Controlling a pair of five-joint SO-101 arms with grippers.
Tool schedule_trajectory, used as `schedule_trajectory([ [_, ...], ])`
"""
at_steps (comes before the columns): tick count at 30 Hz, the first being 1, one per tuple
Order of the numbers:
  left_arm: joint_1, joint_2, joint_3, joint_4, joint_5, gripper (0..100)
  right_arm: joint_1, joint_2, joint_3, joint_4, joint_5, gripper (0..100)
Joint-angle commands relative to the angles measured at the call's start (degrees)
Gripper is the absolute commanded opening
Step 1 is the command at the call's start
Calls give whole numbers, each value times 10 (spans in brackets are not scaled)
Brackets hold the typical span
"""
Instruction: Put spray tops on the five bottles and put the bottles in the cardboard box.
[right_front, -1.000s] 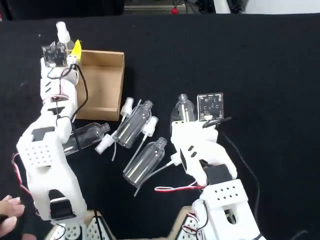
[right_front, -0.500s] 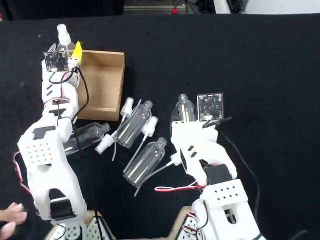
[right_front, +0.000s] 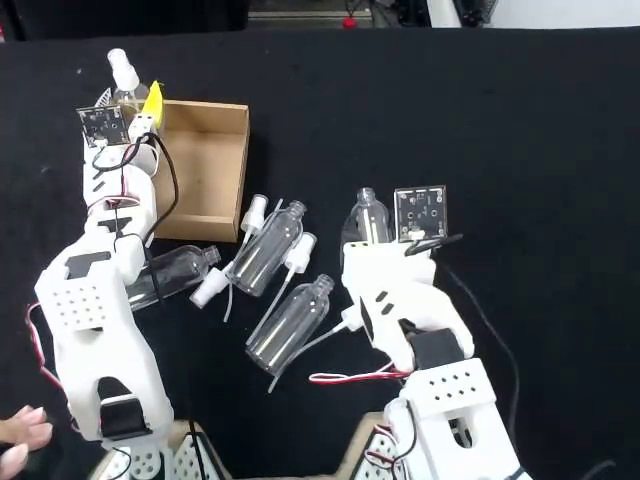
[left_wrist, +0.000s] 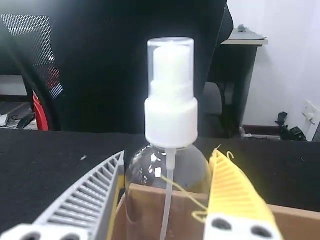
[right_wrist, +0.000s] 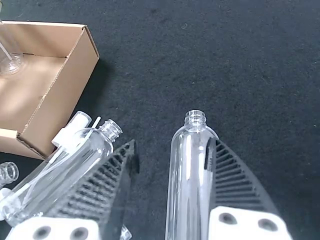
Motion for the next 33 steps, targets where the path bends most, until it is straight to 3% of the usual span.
schedule_trajectory([
  [1,0,-11,-3,-16,3,231,9,-8,-19,-18,-5,212],
  [6,2,-11,-3,-13,5,338,9,-8,-20,-18,-5,212],
  [15,0,-19,9,-17,3,308,9,-8,-20,-18,-5,212],
  [33,-3,-223,211,-12,3,308,9,-8,-19,-18,-5,212],
])
